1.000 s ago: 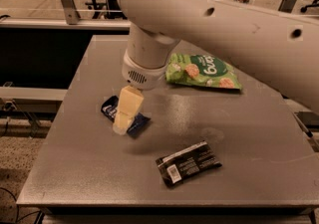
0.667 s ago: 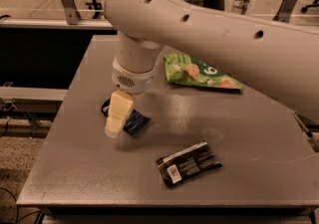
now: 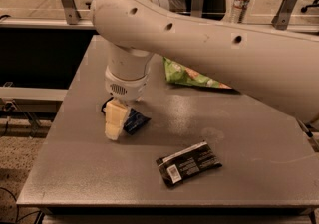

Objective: Move rxbar blueberry near green rice chip bag

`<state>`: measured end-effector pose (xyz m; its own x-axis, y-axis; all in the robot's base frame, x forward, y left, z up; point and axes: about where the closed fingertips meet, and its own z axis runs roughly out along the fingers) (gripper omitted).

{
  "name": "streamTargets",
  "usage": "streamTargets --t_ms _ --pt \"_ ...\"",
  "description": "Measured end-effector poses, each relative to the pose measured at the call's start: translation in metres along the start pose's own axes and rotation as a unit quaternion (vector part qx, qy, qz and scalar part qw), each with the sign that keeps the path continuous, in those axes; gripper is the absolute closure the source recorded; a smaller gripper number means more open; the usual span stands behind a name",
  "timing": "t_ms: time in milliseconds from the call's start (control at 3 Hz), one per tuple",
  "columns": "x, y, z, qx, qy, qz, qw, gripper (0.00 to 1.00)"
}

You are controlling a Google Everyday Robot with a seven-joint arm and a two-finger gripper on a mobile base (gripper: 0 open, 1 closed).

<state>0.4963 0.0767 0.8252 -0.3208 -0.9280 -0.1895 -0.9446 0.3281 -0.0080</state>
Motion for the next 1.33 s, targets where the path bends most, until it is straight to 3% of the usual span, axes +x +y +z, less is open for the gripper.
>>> streamTargets --t_ms 667,1000,1333 --pt "-0.003 0.006 -0.008 0.003 -0.002 -0.003 1.0000 0.70" --pt "0.004 -0.004 -0.019 0.011 -0.010 0.013 0.9998 0.93" --pt "0.019 -0.024 -0.040 0.033 -0.023 0.040 0.9984 1.00"
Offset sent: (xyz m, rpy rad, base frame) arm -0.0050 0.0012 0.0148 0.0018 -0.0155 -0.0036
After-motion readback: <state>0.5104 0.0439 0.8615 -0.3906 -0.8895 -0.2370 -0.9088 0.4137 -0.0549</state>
